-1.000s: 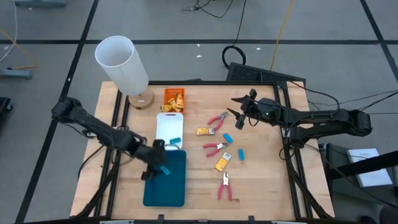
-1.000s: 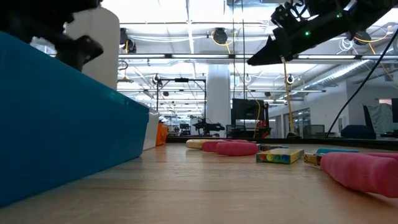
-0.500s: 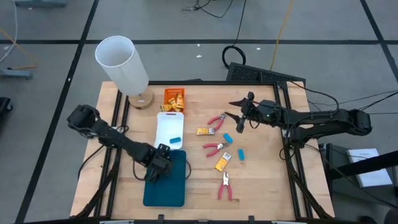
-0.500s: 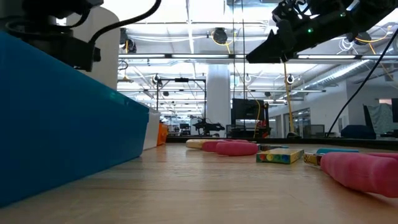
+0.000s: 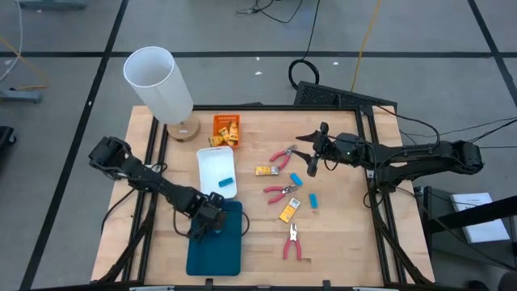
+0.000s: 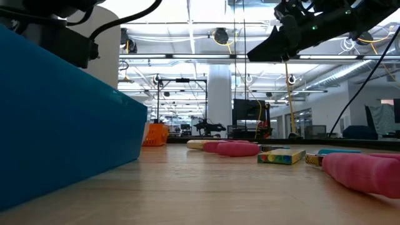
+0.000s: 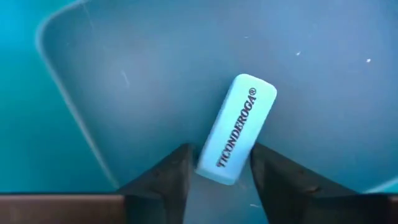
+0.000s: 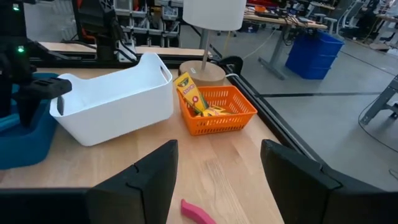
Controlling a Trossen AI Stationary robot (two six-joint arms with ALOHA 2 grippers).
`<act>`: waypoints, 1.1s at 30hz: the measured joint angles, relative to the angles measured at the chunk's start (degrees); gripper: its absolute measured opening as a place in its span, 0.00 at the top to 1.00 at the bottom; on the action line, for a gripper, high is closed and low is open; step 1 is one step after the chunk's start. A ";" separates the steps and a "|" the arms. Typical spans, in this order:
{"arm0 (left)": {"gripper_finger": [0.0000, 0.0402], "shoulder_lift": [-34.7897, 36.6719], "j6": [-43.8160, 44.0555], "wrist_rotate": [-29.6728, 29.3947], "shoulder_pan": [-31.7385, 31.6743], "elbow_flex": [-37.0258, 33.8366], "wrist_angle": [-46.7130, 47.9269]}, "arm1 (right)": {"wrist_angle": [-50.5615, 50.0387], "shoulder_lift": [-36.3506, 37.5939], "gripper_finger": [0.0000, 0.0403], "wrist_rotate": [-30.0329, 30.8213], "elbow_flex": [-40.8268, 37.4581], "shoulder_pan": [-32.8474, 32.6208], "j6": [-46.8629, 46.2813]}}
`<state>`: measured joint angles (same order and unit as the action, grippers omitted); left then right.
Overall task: Pick & Place School Supplies
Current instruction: Put the blue eraser into the white bin
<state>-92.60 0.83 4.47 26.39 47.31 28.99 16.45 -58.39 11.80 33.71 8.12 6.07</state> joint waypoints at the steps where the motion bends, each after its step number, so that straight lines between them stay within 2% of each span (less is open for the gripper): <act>1: 0.61 0.00 0.36 -0.02 0.00 0.00 0.02 | 0.04 0.00 0.45 0.01 0.00 0.00 0.01; 5: 0.70 0.00 0.39 -0.07 -0.05 0.00 -0.73 | 0.01 0.00 0.45 0.07 0.00 0.00 0.04; 10: 0.77 0.00 0.38 -0.07 -0.05 0.00 -1.03 | 0.01 0.00 0.45 0.08 0.00 0.00 0.08; 20: 0.78 0.72 -0.40 -1.25 -0.06 0.84 -1.98 | 0.01 0.00 0.45 0.08 0.00 0.02 0.17; 27: 0.78 0.74 -0.60 -1.51 -0.04 4.04 -1.39 | 0.01 0.00 0.45 0.08 0.00 0.02 0.17; 33: 0.78 0.74 0.83 -1.54 -0.04 10.49 4.14 | 0.03 0.00 0.45 0.08 0.00 0.02 0.17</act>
<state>-91.85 1.66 2.93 26.35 57.80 33.14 16.48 -58.39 11.88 33.71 8.14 6.24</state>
